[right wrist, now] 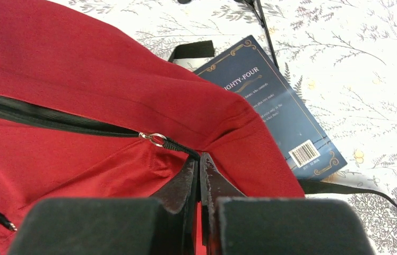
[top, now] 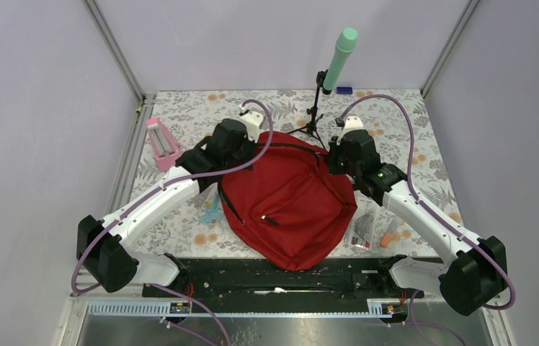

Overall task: Pack the student bag
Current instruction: Unzip the student bag at the center of the board.

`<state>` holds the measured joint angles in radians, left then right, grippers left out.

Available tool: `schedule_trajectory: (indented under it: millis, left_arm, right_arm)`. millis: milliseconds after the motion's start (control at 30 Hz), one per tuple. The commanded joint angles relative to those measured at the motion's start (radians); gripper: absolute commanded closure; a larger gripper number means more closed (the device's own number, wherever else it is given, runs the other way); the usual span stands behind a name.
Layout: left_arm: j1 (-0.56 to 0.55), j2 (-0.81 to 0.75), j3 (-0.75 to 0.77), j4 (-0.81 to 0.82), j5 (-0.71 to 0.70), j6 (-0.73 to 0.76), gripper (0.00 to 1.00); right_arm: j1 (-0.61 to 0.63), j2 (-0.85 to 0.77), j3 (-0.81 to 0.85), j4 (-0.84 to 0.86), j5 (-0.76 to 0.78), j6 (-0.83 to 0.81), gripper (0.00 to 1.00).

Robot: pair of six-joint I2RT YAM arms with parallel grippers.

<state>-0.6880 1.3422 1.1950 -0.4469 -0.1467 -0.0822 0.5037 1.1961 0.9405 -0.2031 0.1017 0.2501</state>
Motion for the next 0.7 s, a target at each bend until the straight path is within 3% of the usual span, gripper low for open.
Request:
schedule_trajectory:
  millis: [0,400,667]
  left_arm:
    - [0.091,-0.093,0.058,0.068,0.089,-0.094,1.0]
    - [0.246,-0.201,0.017,0.159,0.295,-0.224,1.0]
    - [0.262,-0.275,-0.015,0.194,0.343,-0.22,1.0]
  right_arm:
    - [-0.007,-0.003,-0.028,-0.061,0.147,0.041,1.0]
    - [-0.007,-0.043,-0.104,-0.08,0.22,0.092,1.0]
    - [-0.007,-0.149,0.012,-0.134,0.266,-0.016,1.0]
